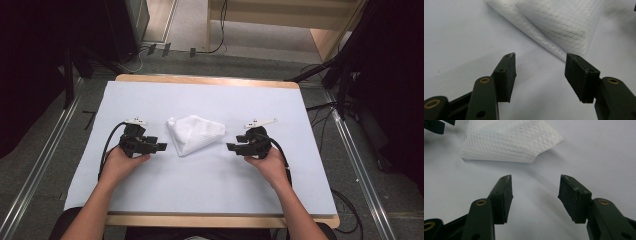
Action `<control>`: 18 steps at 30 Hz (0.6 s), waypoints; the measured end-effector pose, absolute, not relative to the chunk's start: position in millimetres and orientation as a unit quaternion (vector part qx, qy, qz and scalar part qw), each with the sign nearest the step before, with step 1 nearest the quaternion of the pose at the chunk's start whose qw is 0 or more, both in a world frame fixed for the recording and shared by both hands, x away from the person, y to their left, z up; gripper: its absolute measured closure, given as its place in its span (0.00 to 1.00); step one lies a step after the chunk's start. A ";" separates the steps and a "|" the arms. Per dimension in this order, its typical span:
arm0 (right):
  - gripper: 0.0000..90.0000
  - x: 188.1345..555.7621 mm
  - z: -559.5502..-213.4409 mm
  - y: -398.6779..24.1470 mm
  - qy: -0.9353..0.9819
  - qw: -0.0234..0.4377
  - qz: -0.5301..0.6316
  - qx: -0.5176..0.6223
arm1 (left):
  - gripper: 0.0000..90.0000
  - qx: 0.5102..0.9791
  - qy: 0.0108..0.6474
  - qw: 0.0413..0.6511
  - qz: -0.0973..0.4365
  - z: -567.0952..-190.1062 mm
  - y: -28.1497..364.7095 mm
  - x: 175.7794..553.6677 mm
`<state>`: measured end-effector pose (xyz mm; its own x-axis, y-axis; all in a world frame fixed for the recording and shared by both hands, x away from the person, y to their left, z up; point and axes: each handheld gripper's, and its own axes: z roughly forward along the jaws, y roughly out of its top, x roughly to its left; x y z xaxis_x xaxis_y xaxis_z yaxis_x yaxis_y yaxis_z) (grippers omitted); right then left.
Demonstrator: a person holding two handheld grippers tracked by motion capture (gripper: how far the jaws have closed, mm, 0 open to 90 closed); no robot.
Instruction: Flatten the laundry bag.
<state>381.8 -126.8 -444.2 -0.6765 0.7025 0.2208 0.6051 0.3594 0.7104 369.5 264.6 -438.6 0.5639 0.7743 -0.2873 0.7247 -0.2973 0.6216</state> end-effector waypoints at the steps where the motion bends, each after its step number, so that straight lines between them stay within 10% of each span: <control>1: 0.52 381.4 -443.6 -125.3 0.824 0.061 0.401 0.396 | 0.45 0.802 0.470 0.369 0.026 -438.4 265.5 369.9; 18: 0.52 378.1 -441.3 -110.8 0.832 0.047 0.401 0.380 | 0.42 0.807 0.460 0.370 0.022 -436.4 267.4 365.2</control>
